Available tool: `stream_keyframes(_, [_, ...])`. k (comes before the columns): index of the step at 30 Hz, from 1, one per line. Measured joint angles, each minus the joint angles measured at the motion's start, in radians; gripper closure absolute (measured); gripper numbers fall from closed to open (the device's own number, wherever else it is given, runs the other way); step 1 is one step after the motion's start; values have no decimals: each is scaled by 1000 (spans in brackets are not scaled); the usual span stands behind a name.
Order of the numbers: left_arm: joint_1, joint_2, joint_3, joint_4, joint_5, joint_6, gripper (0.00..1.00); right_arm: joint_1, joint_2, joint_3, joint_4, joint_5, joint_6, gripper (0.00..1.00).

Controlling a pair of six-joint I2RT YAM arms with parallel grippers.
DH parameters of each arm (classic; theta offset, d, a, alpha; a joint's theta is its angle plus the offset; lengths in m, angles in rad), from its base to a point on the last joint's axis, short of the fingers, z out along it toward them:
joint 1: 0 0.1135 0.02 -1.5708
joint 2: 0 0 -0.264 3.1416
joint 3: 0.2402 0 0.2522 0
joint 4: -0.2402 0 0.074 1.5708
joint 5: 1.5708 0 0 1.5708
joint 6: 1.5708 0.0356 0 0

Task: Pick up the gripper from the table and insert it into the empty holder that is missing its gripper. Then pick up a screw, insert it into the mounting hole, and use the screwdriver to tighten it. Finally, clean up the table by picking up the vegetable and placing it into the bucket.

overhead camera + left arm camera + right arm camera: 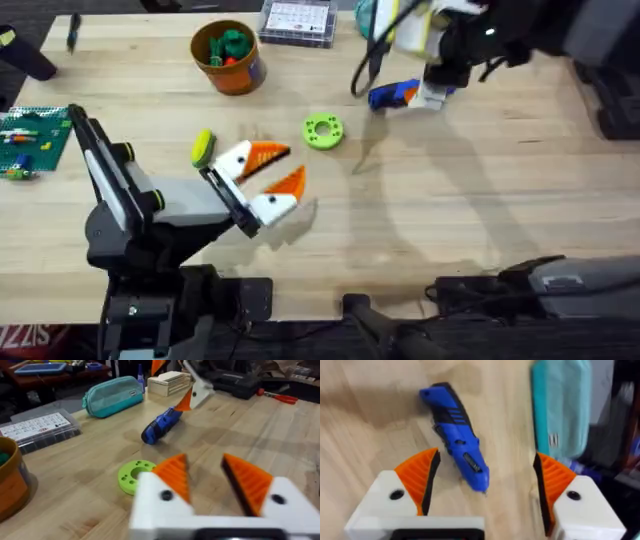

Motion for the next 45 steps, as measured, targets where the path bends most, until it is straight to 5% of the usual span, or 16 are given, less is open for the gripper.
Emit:
stream_keyframes(3, [0,0,0,0,0,-3,147,0,-94,0,-43,0,159,8])
stream_keyframes(7, [0,0,0,0,0,-2,20,0,-226,0,-110,0,332,8])
stream_keyframes(13, [0,0,0,4,-14,-1,16,-23,-406,0,-137,-3,557,8])
stream_keyframes(18, [0,0,2,4,-105,-103,16,-115,-520,0,-138,32,768,8])
stream_keyframes(23, [0,0,113,-270,-226,-175,15,-231,-589,0,-139,50,917,7])
stream_keyframes(29, [0,83,409,-595,-385,-210,15,-311,-603,0,-174,50,988,7])
stream_keyframes(38, [0,501,860,-978,-576,-220,14,-318,-602,0,-188,50,1007,8])
stream_keyframes(45, [0,814,1162,-1114,-721,-157,14,-318,-602,0,-198,50,1010,7])
